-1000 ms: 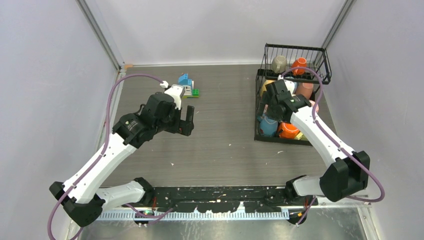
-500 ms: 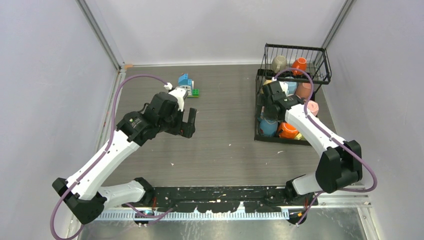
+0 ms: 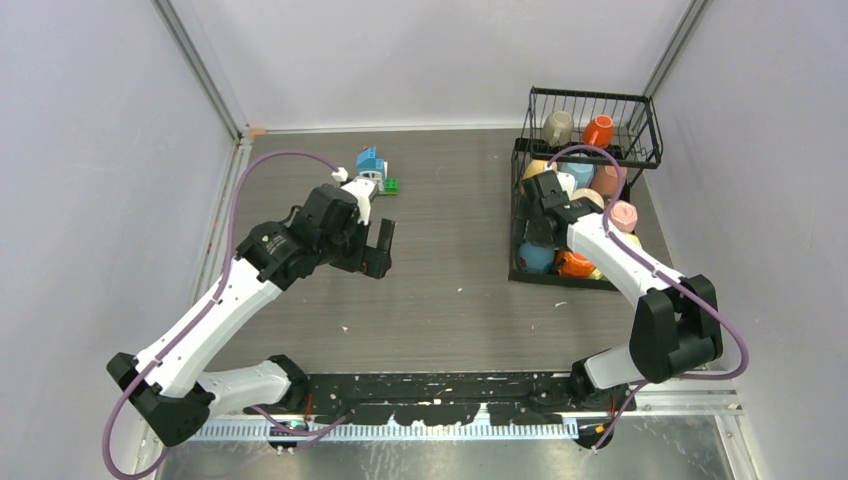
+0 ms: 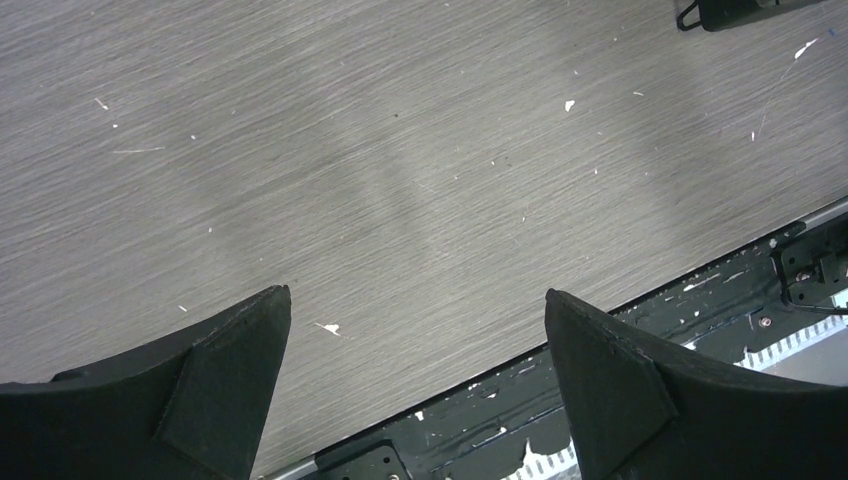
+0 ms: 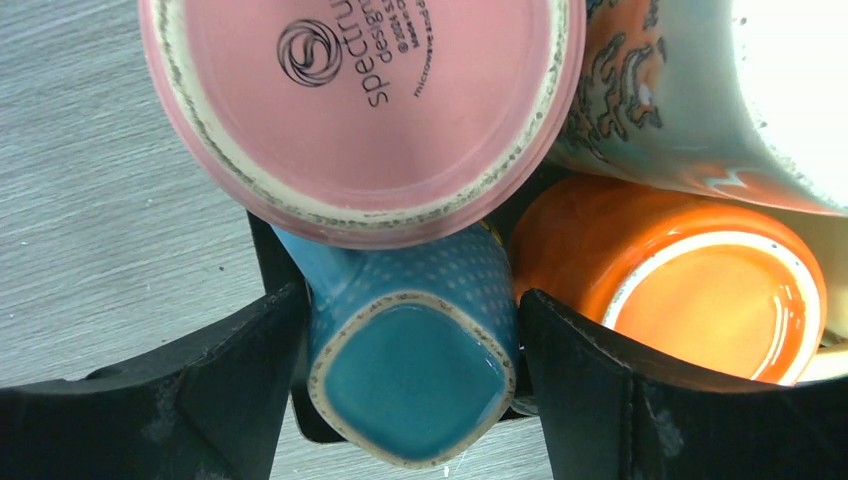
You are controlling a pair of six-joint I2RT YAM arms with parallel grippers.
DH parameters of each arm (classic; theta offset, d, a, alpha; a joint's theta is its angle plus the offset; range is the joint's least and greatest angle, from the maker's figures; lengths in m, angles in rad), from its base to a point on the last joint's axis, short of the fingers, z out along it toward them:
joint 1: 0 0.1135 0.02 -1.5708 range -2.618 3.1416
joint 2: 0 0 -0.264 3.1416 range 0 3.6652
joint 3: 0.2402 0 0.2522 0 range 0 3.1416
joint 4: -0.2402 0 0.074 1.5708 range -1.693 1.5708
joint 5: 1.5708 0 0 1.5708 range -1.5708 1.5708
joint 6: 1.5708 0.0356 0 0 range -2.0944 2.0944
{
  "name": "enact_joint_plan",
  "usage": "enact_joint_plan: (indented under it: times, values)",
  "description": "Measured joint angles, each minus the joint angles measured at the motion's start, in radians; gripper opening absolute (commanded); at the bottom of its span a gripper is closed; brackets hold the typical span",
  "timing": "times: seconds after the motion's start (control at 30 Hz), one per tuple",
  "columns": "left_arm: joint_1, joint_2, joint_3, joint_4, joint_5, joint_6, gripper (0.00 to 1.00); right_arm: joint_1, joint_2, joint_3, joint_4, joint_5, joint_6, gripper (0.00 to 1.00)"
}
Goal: Unload the cups from the dish rack
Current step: Unload the cup from the dish rack.
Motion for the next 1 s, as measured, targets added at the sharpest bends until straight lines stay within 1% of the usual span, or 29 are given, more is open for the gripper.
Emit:
enact_joint_plan:
  times: [0.13, 0.2, 0.33, 0.5, 0.57, 0.7, 0.83, 1.0]
  values:
    - [0.0, 0.018, 0.0, -0.011, 0.008, 0.0, 1.0, 0.0, 0.0, -0.02, 0.012, 0.0, 0.005, 0.8]
    - [0.0, 0.027, 0.0, -0.011, 0.014, 0.0, 1.0, 0.0, 0.0, -0.023, 0.018, 0.003, 0.008, 0.77]
    - [0.0, 0.035, 0.0, -0.012, 0.026, -0.003, 1.0, 0.0, -0.002, -0.025, 0.023, 0.01, 0.014, 0.66]
    - [0.0, 0.036, 0.0, -0.013, 0.04, -0.005, 1.0, 0.0, -0.01, -0.025, 0.011, 0.016, 0.018, 0.49]
    - [0.0, 0.036, 0.0, -0.013, 0.043, -0.007, 1.0, 0.0, -0.021, -0.025, -0.006, 0.023, 0.021, 0.44]
    - [0.0, 0.036, 0.0, -0.011, 0.05, -0.014, 1.0, 0.0, -0.043, -0.021, -0.032, 0.023, 0.032, 0.4]
    - [0.0, 0.034, -0.01, 0.001, 0.06, -0.035, 1.0, 0.0, -0.07, -0.005, -0.066, 0.023, 0.04, 0.38]
    - [0.0, 0.025, -0.059, 0.039, 0.078, -0.077, 1.0, 0.0, -0.114, 0.027, -0.103, 0.03, 0.041, 0.36]
